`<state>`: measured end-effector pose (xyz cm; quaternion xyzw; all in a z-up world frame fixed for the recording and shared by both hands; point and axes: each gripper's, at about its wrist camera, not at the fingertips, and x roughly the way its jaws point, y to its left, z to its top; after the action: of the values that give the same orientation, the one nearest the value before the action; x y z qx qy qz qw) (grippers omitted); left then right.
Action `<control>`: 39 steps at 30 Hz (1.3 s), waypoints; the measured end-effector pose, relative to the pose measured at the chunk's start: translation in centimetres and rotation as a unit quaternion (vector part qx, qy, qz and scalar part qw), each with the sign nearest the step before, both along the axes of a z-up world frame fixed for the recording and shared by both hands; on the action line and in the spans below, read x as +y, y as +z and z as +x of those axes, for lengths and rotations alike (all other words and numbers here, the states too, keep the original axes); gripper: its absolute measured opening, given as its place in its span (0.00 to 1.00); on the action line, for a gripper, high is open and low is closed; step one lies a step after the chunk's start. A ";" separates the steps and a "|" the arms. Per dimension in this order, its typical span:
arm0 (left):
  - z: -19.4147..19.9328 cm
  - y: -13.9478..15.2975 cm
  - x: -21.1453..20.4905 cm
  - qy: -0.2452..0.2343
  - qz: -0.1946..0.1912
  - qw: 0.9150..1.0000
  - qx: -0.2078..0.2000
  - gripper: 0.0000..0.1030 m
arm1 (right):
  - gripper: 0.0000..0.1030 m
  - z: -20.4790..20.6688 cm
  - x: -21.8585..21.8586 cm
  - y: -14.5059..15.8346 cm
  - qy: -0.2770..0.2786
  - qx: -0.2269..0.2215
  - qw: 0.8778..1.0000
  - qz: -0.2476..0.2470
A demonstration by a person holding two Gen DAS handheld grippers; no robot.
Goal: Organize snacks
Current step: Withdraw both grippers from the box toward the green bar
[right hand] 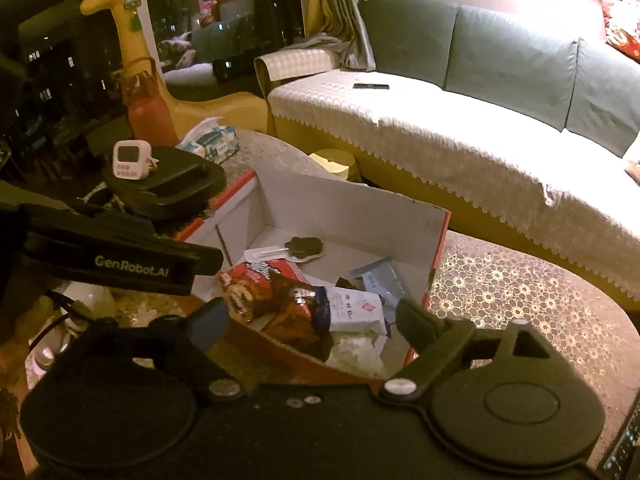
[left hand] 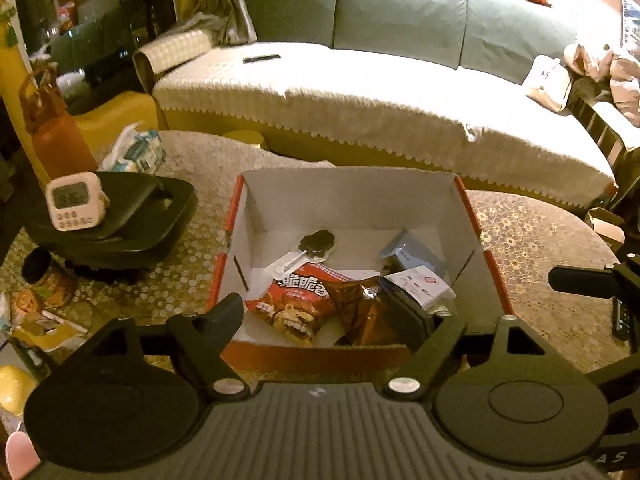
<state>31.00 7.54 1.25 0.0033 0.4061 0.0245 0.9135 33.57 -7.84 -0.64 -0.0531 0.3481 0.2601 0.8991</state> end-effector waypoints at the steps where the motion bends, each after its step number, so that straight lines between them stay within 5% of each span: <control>1: -0.6 0.3 0.0 -0.001 0.001 1.000 -0.005 0.80 | 0.93 -0.5 -0.1 0.2 0.000 -0.003 1.000 0.000; 17: -10.7 1.3 1.6 -0.017 -0.026 0.999 -0.040 0.84 | 1.00 -8.3 -1.5 0.5 -0.004 -0.002 1.000 0.008; 26: -13.8 -2.7 3.0 -0.018 -0.034 0.999 0.008 0.84 | 1.00 -11.0 -1.7 -2.3 -0.020 0.036 0.999 0.010; 39: -15.6 -8.9 4.1 -0.117 0.025 0.991 0.061 0.84 | 0.99 -11.4 0.2 -7.0 -0.052 0.094 0.994 -0.022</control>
<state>15.43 11.62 -7.67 0.0751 0.4572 -0.0722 0.8833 22.18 -7.61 -7.69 -0.0296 0.4392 0.2092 0.8732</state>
